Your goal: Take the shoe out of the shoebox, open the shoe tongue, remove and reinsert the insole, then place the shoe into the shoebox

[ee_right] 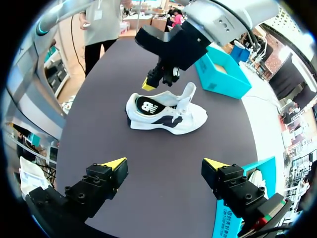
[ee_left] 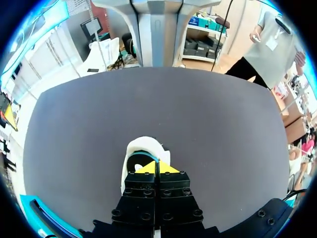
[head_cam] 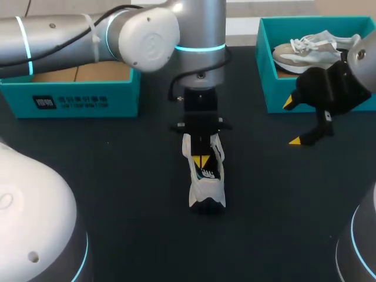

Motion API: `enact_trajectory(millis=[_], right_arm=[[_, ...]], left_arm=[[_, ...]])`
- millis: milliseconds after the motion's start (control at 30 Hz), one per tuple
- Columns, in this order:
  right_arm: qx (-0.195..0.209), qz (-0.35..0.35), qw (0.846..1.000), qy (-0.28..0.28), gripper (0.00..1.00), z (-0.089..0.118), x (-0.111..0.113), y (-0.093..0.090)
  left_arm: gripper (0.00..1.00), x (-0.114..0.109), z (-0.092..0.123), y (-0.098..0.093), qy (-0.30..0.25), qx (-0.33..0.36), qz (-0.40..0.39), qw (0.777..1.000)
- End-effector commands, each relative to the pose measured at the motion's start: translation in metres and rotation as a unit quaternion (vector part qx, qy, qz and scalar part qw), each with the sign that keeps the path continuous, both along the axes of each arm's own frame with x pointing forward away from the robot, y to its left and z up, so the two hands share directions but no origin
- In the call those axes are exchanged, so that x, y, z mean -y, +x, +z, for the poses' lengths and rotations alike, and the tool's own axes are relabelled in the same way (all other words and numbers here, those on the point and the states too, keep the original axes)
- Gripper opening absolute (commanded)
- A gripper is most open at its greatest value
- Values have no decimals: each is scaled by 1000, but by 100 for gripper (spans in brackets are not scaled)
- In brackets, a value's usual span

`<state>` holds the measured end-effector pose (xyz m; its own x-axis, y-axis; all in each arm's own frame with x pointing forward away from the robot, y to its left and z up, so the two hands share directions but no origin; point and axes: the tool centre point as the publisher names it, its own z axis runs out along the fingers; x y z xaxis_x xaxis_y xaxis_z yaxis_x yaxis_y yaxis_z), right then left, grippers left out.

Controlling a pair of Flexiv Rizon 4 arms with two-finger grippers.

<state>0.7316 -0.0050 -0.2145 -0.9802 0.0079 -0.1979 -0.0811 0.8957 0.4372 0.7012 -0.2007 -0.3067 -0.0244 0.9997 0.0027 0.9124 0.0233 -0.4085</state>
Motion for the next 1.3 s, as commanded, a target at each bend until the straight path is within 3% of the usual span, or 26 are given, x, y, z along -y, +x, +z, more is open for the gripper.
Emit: enact_trajectory(millis=[33, 767, 1067, 1300], right_arm=[[0, -1, 1000, -2, 100, -1, -1, 0], [0, -1, 1000, -2, 100, -1, -1, 0], [0, -1, 1000, -2, 100, -1, -1, 0], [0, -1, 1000, -2, 100, -1, -1, 0]], left_arm=[[0, 8, -15, 5, 8, 5, 2, 1000], [0, 16, -78, 10, 6, 41, 45, 998], [0, 1, -36, 5, -6, 21, 48, 999], [0, 4, -41, -15, 2, 2, 26, 1000]])
